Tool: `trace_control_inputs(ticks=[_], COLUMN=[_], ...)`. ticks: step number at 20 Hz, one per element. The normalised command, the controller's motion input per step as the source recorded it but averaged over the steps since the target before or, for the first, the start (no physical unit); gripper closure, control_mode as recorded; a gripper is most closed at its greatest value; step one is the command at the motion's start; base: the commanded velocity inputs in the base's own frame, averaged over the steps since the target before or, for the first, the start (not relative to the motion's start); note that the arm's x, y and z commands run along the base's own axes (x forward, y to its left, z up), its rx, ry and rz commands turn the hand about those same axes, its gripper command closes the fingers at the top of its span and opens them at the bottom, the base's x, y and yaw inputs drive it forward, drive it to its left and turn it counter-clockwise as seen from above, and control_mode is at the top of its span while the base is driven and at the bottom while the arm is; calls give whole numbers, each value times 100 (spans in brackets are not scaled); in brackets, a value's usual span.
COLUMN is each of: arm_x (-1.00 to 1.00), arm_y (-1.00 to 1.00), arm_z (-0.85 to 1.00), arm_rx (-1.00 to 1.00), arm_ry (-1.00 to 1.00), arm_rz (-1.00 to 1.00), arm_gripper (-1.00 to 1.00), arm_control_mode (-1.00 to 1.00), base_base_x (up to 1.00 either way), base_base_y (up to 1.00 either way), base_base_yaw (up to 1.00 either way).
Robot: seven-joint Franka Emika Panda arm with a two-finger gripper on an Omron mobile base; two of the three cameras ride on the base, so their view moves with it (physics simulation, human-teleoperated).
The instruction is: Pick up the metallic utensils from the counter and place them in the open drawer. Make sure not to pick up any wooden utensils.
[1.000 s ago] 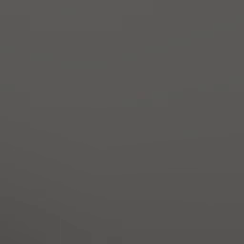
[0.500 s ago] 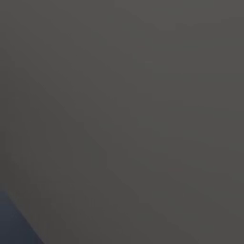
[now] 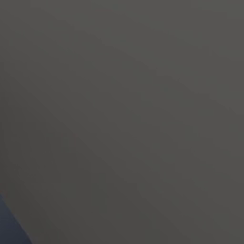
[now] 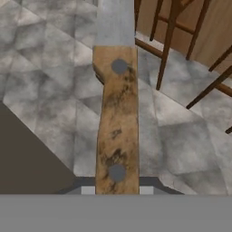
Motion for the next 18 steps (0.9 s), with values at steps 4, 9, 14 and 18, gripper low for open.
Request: trace_control_inputs(ticks=[4, 9, 14, 18], arm_x=[0, 0, 0, 0], arm_y=[0, 0, 0, 0], arm_z=[0, 0, 0, 0], arm_rx=[0, 0, 0, 0], arm_ry=[0, 0, 0, 0], arm_rz=[0, 0, 0, 0], arm_gripper=[100, 100, 100, 100], arm_control_mode=[100, 100, 100, 100], base_base_x=[100, 100, 100, 100], base_base_y=[9, 16, 26, 23], base_base_yaw=[0, 0, -2, -7])
